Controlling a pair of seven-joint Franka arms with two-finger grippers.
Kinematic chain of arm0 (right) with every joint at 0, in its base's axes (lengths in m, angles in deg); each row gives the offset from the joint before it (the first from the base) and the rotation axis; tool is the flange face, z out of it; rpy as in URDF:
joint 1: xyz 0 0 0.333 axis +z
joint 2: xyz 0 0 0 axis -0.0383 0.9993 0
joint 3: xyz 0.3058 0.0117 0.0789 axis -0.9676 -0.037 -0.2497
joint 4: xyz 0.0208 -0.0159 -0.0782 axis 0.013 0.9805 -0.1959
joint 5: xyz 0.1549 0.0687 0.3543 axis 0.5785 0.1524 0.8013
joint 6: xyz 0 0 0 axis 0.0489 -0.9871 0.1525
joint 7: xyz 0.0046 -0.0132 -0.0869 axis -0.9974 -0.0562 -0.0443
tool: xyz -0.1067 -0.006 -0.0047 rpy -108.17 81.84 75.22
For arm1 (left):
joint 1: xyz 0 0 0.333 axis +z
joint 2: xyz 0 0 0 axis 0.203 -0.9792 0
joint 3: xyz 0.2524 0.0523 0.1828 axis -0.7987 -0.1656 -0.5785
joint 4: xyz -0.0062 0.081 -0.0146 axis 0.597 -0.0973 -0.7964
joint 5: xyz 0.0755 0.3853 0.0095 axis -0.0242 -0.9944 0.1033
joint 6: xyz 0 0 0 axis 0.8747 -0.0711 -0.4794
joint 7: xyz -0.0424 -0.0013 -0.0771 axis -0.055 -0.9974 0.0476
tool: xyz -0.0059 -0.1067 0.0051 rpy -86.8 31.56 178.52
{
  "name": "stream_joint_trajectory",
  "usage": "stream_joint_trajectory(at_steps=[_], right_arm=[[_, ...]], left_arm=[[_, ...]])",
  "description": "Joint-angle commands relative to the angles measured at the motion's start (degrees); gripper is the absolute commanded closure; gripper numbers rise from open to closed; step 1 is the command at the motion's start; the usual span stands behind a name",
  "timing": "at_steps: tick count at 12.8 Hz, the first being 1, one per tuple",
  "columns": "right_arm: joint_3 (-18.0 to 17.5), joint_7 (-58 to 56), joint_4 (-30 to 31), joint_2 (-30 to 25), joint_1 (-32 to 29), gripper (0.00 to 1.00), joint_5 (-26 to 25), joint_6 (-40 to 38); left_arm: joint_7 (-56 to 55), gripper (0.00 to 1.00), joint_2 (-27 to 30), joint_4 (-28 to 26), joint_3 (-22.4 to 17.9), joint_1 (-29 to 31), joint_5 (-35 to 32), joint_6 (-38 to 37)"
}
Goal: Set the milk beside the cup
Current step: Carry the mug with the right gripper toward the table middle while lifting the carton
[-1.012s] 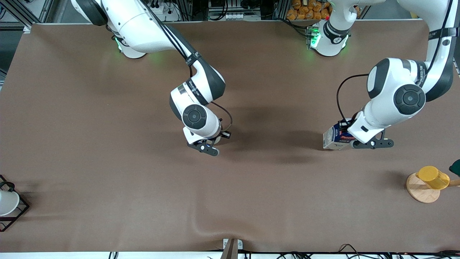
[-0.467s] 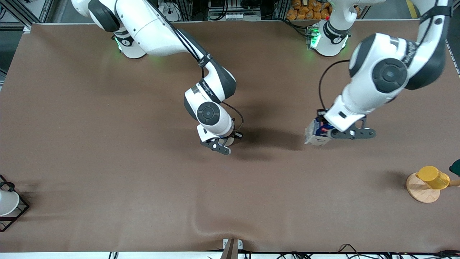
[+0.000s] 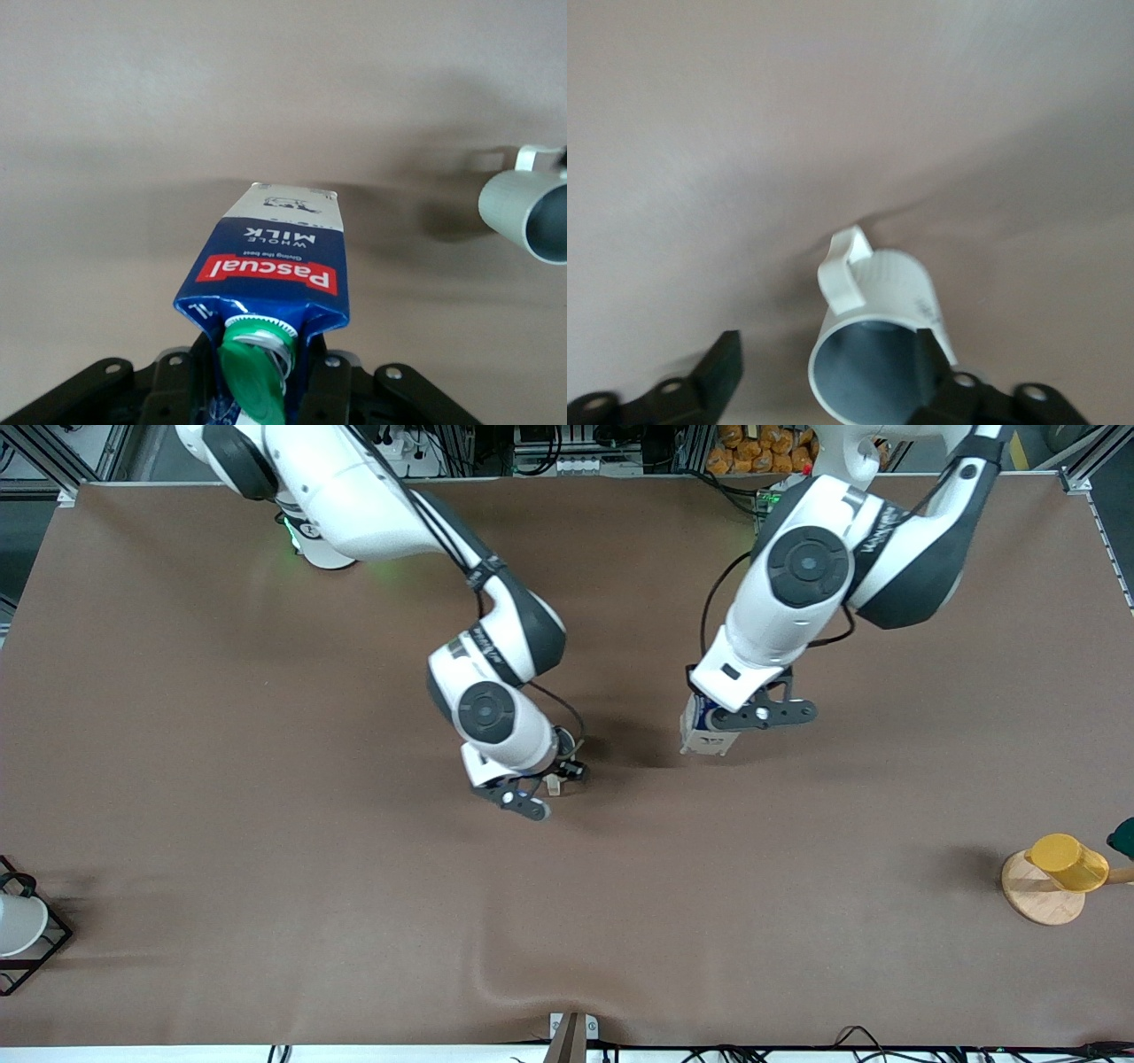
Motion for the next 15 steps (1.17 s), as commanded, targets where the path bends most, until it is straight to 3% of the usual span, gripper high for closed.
stream_joint_trajectory(at_steps=[1, 3, 7, 15], right_arm=[[-0.84, -10.03, 1.87, -6.72, -6.78, 0.0, 1.44, -8.57], [-0.58, -19.07, 3.53, -9.89, -11.44, 0.0, 1.09, -12.62], [-0.4, -39.91, 12.57, -18.67, -20.76, 0.0, -2.15, -13.17], [-0.4, -58.83, 28.14, -38.01, -32.37, 0.0, -8.93, -13.26]], left_arm=[[-0.78, 0.74, -0.94, 1.85, -0.03, -0.82, 1.71, -1.2], [-2.69, 0.74, -1.73, 1.85, -0.03, -3.36, 3.72, -0.68], [-8.95, 0.74, -4.97, 2.9, -0.11, -9.24, 3.3, 0.11], [-17.82, 0.74, -18.42, 16.08, -0.64, -19.72, -2.77, 0.47]])
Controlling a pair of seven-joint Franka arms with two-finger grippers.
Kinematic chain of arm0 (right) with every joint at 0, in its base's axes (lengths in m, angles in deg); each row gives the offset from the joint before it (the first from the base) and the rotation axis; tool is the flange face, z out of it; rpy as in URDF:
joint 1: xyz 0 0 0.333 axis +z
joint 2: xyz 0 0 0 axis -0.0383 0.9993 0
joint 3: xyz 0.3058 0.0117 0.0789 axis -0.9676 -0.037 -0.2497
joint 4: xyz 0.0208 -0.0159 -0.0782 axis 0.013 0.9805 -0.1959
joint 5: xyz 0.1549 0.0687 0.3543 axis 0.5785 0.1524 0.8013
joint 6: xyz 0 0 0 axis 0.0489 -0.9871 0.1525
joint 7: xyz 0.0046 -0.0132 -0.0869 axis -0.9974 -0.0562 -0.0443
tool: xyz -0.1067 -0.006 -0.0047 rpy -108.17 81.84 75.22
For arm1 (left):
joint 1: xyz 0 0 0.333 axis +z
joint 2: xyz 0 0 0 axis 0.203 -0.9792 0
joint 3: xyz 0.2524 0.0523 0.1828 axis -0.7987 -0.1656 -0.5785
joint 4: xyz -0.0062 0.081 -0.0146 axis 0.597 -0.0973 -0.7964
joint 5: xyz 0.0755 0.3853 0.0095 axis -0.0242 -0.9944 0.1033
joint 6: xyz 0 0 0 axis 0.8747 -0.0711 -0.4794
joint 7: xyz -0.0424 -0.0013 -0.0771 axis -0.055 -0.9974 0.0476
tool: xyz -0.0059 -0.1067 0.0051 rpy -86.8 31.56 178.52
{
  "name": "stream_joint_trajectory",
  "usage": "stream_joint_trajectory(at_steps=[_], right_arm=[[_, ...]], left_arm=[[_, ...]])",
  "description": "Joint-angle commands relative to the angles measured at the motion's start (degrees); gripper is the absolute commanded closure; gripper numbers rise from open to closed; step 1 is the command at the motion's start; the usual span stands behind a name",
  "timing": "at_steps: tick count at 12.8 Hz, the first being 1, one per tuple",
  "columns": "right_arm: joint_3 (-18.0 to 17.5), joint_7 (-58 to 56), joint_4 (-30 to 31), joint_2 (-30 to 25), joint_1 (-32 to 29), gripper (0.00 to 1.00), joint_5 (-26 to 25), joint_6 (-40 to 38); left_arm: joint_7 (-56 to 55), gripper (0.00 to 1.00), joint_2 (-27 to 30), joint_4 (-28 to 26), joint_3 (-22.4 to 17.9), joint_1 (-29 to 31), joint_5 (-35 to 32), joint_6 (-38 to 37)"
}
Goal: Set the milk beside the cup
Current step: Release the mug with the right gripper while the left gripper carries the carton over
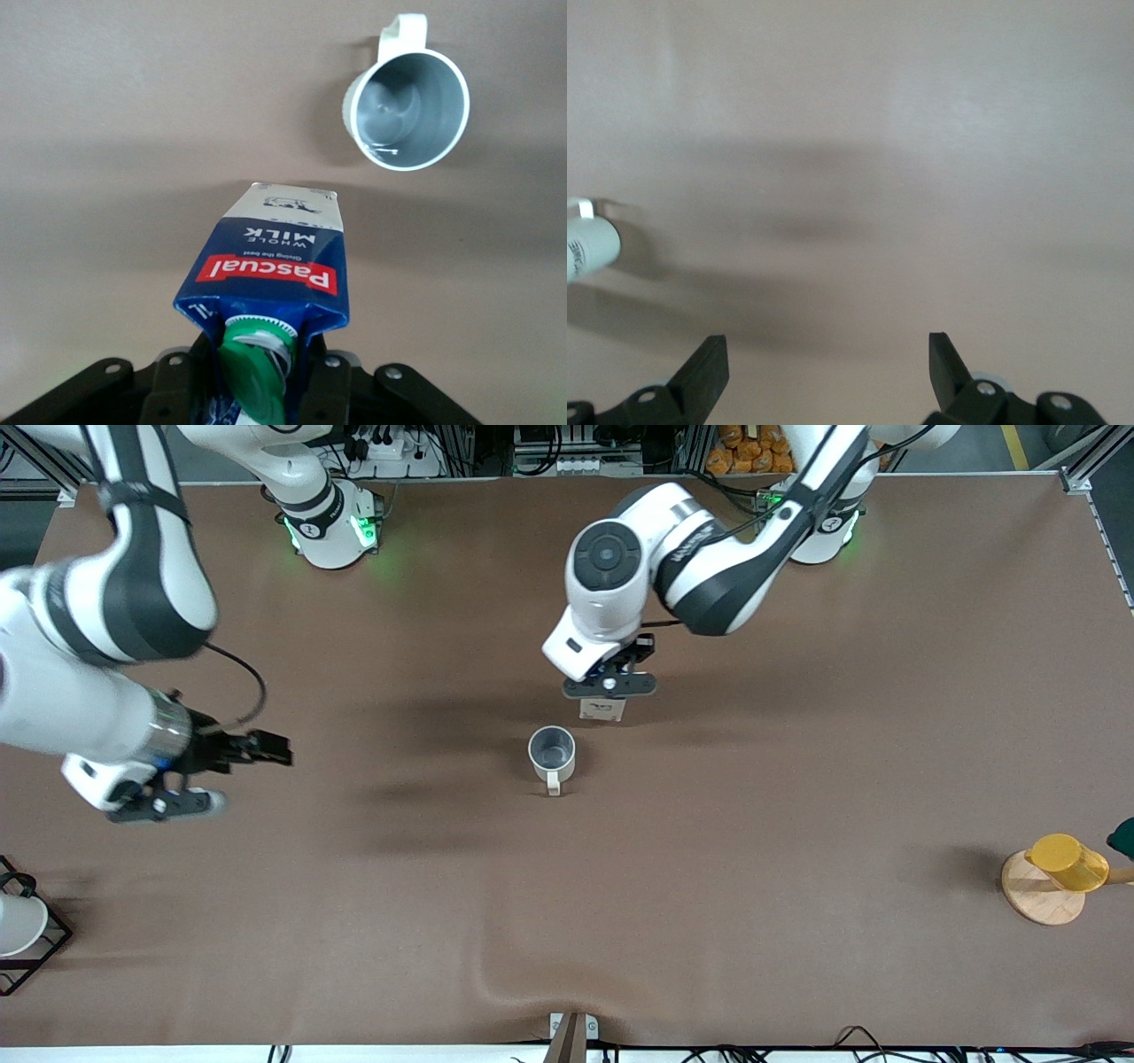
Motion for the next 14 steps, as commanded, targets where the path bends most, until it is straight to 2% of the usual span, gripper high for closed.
stream_joint_trajectory(at_steps=[1, 3, 6, 8, 10, 12, 13, 14], right_arm=[[-1.22, -4.4, 6.19, -7.53, -3.57, 0.0, -1.61, 0.25], [-1.48, -8.79, 6.1, -9.55, -6.74, 0.0, -2.67, -1.06], [-1.13, -8.82, 5.75, -11.75, -8.85, 0.0, -3.29, -2.3], [-1.13, -3.67, 4.61, -12.19, -8.95, 0.0, -3.55, -4.31], [-1.74, 2.42, 3.73, -13.42, -7.72, 0.0, -6.52, -8.26], [-1.75, 1.74, 3.03, -14.39, -7.36, 0.0, -7.16, -8.54], [-1.75, 1.39, 2.24, -14.22, -7.54, 0.0, -7.16, -8.54], [-1.83, 1.04, 1.97, -14.13, -7.8, 0.0, -7.16, -8.63]], left_arm=[[-2.44, 0.74, -5.26, 6.4, -0.48, -2.24, -1.92, -0.76], [-2.79, 0.74, -6.94, 7.38, -1.61, -4.86, -3.92, 0.46], [-3.5, 0.74, -7.9, 7.47, -3.2, -6.82, -4.03, 2.31], [-5.16, 0.74, -8.78, 7.56, -3.2, -7.95, -4.2, 3.45], [-6.92, 0.74, -9.66, 7.73, -3.9, -8.83, -4.03, 3.63], [-8.5, 0.72, -10.36, 7.64, -3.91, -8.92, -4.03, 4.33], [-8.59, 0.68, -10.45, 7.64, -3.99, -8.75, -4.03, 4.33], [-9.03, 0.42, -10.37, 7.64, -3.91, -8.49, -3.77, 4.33]])
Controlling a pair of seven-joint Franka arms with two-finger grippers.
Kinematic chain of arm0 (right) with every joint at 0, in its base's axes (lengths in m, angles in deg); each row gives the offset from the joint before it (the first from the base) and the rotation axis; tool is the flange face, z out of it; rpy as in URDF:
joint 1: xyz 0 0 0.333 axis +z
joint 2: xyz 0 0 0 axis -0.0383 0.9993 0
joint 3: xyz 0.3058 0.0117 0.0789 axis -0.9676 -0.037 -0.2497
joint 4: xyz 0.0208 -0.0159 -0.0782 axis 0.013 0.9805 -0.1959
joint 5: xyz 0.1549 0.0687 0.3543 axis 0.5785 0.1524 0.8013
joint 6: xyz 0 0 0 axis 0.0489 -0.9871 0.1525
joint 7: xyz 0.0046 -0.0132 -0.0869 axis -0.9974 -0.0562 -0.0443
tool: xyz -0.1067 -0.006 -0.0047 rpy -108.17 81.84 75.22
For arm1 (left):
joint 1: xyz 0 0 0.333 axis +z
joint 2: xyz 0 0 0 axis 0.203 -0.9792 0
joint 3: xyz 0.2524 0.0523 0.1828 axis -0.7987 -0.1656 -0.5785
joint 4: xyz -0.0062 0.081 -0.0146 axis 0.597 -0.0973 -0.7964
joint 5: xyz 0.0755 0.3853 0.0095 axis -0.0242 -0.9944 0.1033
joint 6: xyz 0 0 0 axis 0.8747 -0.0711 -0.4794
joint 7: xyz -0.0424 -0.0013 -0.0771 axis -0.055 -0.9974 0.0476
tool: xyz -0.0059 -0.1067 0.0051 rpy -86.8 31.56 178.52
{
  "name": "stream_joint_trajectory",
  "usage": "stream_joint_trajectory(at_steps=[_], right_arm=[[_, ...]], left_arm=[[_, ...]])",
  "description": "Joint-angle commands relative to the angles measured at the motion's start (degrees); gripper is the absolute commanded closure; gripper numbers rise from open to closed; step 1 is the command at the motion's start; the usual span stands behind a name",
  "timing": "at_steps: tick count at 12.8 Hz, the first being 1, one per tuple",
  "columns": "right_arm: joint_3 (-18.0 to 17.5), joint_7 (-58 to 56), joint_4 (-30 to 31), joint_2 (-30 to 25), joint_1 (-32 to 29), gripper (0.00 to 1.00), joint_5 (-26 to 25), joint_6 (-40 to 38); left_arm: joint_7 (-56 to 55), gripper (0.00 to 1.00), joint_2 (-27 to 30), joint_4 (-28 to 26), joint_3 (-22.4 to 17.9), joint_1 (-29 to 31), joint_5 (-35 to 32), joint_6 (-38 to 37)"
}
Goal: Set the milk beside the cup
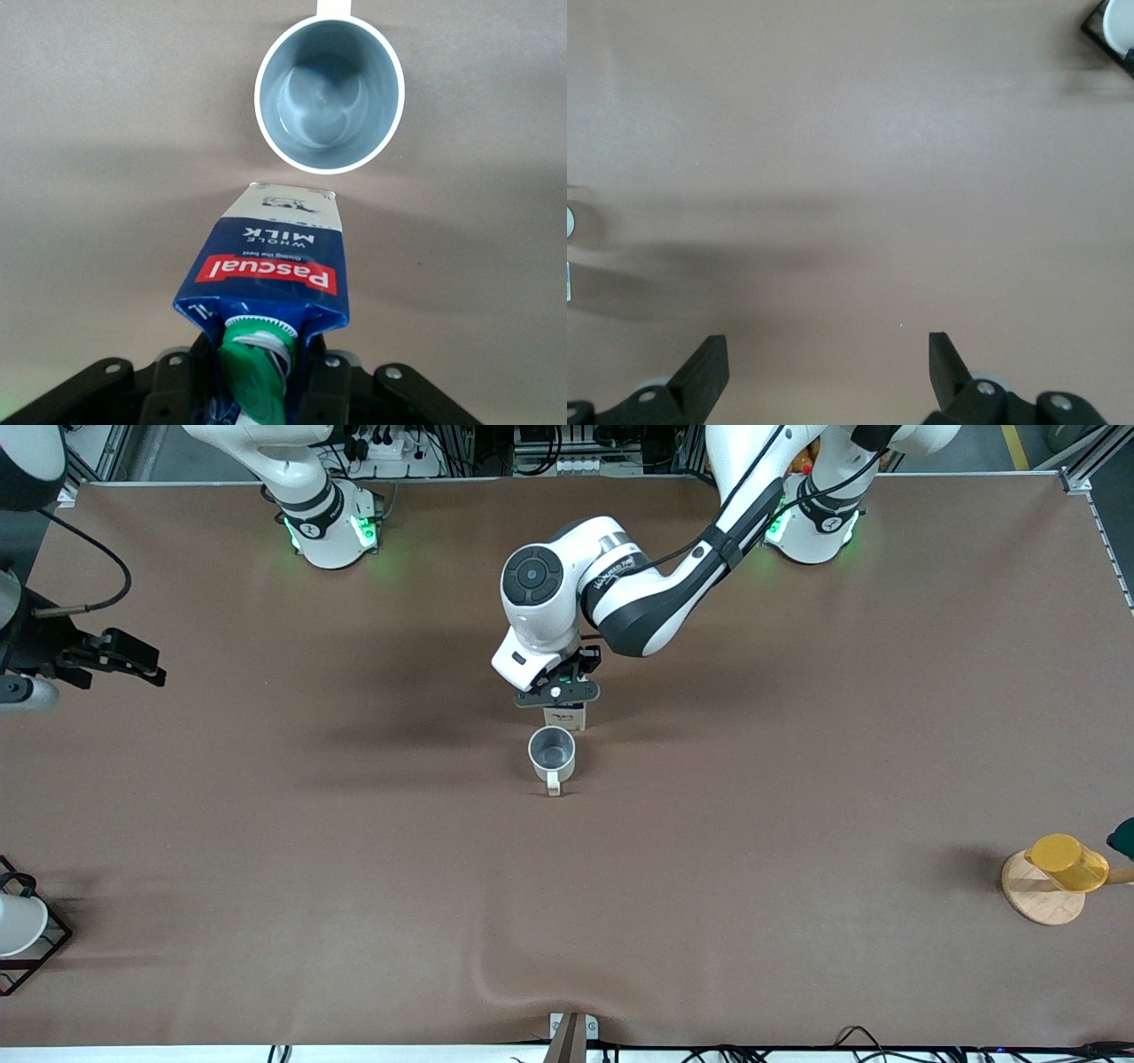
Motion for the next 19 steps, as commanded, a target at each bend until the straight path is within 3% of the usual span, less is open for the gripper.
stream_joint_trajectory(at_steps=[1, 4, 7, 10, 13, 16, 19], right_arm=[[-0.19, 0.43, -0.81, -0.53, -0.53, 0.0, -1.24, -0.87], [-1.5, 0.69, -3.61, -0.35, -1.14, 0.0, -2.99, -3.41], [-1.77, 1.39, -4.85, -0.35, -1.32, 0.0, -2.82, -5.26], [-1.42, 0.6, -5.55, -0.26, -1.5, 0.0, -2.12, -7.72], [-1.42, 0.51, -5.73, -0.35, -1.41, 0.0, -2.12, -8.52], [-1.5, -0.18, -6.78, -0.26, -1.32, 0.0, -2.12, -8.78], [-1.42, -1.95, -7.13, -0.18, -1.41, 0.0, -1.42, -8.7]], left_arm=[[-4.3, 0.0, -1.48, 1.6, -0.48, -0.61, -1.26, 0.34], [-6.69, 0.0, 0.36, 3.35, -0.22, 0.17, 0.31, 0.17], [-5.91, 0.0, 8.51, 3.45, -0.04, 5.61, 2.16, -3.68], [2.06, 0.0, 17.49, 2.83, -0.57, 13.34, 2.78, -7.39], [9.09, 0.0, 19.61, 2.74, 0.04, 23.18, 2.52, -10.02], [21.4, 0.0, 21.72, 2.57, -0.65, 26.8, 1.64, -14.59], [30.27, 0.0, 22.51, 2.57, -0.4, 34.34, 1.64, -15.13]])
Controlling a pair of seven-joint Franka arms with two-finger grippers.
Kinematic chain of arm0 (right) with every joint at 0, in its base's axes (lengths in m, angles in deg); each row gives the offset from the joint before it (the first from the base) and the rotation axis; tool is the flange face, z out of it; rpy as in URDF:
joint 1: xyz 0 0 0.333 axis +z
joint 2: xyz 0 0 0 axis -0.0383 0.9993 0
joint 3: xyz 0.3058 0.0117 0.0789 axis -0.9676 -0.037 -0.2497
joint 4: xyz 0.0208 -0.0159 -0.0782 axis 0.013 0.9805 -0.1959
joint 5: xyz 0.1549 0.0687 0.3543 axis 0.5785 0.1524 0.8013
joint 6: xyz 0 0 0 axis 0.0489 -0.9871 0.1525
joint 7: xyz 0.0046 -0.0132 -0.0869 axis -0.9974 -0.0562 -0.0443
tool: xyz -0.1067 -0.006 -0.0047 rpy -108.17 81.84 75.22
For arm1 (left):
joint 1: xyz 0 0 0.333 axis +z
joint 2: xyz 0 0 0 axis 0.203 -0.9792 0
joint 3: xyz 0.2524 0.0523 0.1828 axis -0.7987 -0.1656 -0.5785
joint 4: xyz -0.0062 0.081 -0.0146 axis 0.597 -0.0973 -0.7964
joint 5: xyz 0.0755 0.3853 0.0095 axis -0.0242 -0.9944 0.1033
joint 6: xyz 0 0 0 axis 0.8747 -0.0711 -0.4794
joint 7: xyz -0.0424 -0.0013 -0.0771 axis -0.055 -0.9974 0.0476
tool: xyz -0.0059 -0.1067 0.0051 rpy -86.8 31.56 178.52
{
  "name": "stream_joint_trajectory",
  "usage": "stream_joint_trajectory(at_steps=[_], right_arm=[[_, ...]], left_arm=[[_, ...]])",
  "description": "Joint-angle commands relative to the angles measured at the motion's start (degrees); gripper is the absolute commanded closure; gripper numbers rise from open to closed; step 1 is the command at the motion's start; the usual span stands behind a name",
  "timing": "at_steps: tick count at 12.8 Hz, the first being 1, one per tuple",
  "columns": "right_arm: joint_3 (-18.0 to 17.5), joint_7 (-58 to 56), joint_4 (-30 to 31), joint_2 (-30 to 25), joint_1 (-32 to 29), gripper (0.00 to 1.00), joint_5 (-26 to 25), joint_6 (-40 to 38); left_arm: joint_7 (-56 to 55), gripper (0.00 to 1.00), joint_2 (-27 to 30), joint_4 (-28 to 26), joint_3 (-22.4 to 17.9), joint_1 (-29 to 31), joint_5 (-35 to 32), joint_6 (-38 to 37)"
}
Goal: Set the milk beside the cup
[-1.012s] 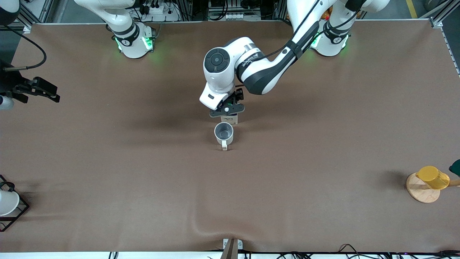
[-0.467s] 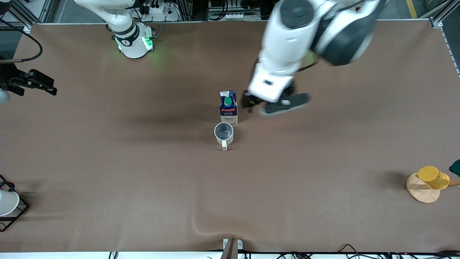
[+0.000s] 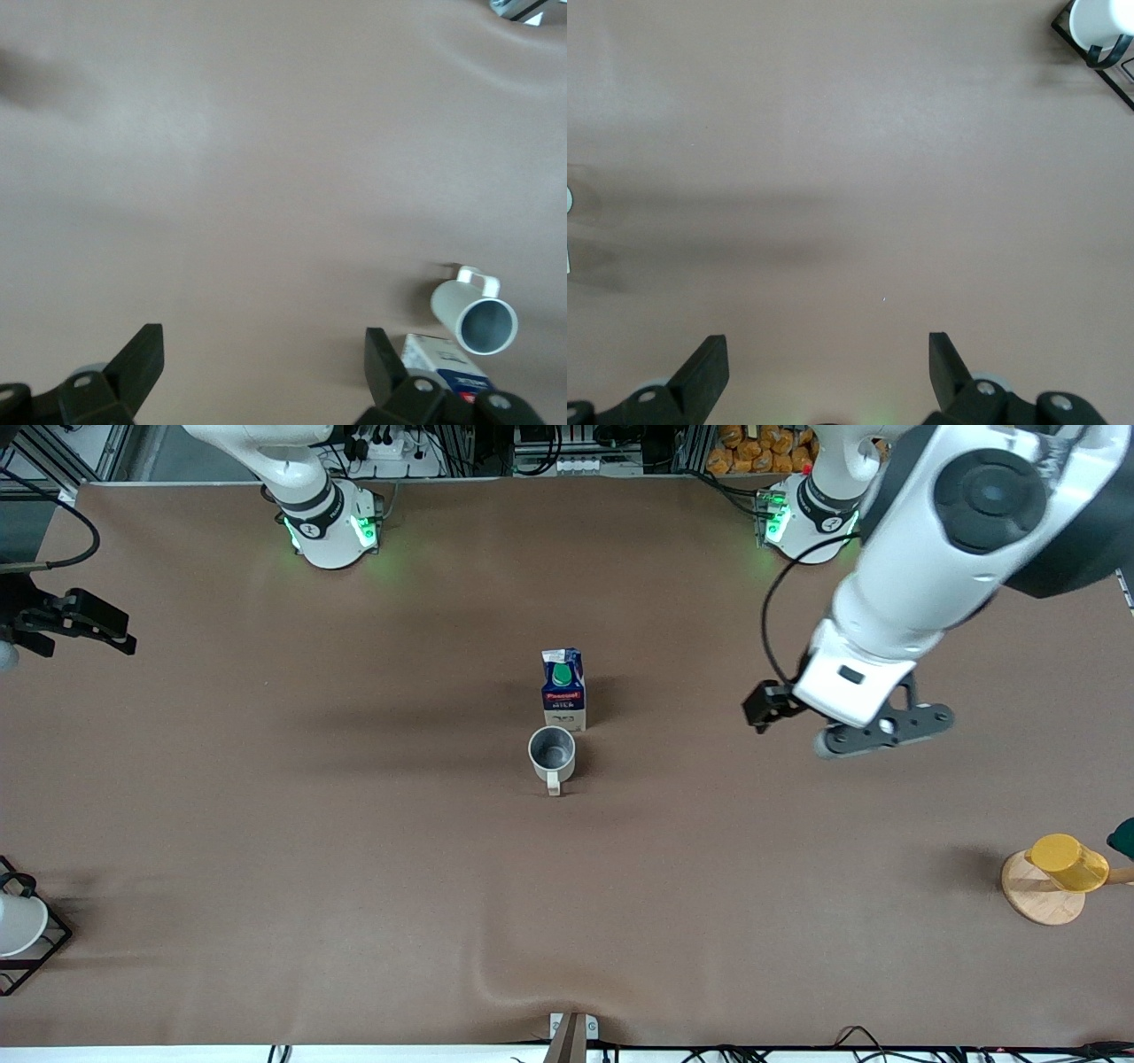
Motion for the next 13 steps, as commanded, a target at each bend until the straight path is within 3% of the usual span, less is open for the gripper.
stream_joint_trajectory(at_steps=[1, 13], right_arm=[[-0.7, -0.97, -1.18, 0.0, -0.99, 0.0, 1.71, -0.97], [-0.61, -0.53, -1.27, 0.18, -0.9, 0.0, 1.81, -0.27]], left_arm=[[5.83, 0.0, 2.59, -1.54, 0.82, 5.24, 0.46, -0.65], [22.35, 0.0, 9.53, -2.07, 0.22, 14.22, 0.89, -5.83]])
